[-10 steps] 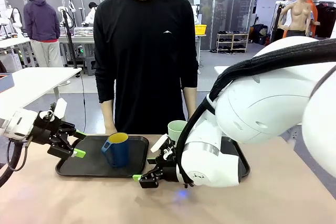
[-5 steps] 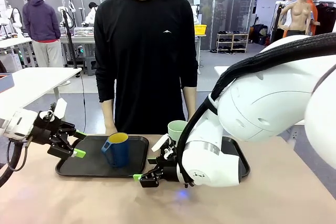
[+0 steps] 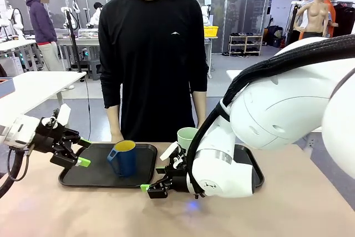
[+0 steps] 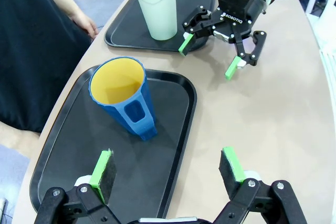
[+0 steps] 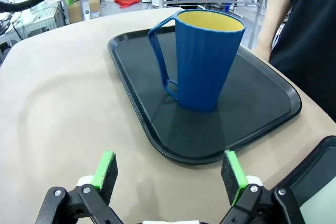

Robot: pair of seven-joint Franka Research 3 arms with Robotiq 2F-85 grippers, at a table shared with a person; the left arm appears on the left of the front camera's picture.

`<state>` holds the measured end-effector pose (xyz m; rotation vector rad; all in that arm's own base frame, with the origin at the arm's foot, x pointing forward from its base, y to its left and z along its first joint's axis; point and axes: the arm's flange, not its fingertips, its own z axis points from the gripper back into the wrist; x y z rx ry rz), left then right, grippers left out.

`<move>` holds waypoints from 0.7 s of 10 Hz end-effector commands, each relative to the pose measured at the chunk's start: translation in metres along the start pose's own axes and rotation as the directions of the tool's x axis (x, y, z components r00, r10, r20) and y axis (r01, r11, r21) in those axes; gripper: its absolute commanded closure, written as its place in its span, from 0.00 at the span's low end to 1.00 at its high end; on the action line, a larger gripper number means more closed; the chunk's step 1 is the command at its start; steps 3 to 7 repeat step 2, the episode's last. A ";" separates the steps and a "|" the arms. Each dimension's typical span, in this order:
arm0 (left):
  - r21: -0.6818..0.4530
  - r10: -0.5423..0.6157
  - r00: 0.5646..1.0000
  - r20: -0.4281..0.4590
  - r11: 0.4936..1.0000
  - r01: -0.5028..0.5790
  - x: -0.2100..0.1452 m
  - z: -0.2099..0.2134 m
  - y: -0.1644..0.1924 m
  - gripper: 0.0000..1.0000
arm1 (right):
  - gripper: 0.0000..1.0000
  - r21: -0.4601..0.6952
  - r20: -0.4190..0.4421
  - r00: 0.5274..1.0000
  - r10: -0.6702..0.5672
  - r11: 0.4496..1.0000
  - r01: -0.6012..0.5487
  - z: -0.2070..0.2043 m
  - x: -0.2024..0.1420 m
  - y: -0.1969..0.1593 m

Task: Sort and store the cups by type.
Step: Pick up the Handle plastic cup and place it into the empty Flat Tray.

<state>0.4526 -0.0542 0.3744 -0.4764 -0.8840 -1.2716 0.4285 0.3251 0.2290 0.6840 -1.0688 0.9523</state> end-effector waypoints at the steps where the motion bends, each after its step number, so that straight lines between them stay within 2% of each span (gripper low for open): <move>1: 0.016 -0.013 1.000 0.024 1.000 0.013 0.000 -0.002 -0.001 0.00 | 0.00 -0.002 -0.001 1.000 0.018 1.000 -0.018 -0.001 0.001 0.001; 7: 0.016 -0.013 1.000 0.024 1.000 0.013 0.000 -0.002 -0.001 0.00 | 0.00 -0.002 -0.001 1.000 0.018 1.000 -0.018 -0.001 0.001 0.001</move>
